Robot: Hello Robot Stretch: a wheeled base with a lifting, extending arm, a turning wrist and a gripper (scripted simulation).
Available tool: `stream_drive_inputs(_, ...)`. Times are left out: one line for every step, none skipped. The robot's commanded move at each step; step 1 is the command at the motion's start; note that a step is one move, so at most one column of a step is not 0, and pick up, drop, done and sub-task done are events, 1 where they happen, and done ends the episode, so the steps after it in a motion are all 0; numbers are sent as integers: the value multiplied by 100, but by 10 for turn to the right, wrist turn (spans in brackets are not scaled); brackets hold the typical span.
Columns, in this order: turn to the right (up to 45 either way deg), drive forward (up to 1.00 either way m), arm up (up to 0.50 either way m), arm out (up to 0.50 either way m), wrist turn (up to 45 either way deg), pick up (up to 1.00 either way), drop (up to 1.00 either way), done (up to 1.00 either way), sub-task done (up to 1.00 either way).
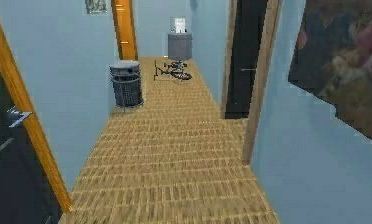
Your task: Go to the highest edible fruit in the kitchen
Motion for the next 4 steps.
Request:
stream_drive_inputs(0, 100, 0, 0, 0, 0, 0, 0, 0)
stream_drive_inputs(0, 80, 0, 0, 0, 0, 0, 0, 0)
stream_drive_inputs(360, 0, 0, 0, 0, 0, 0, 0, 0)
stream_drive_inputs(0, 40, 0, 0, 0, 0, 0, 0, 0)
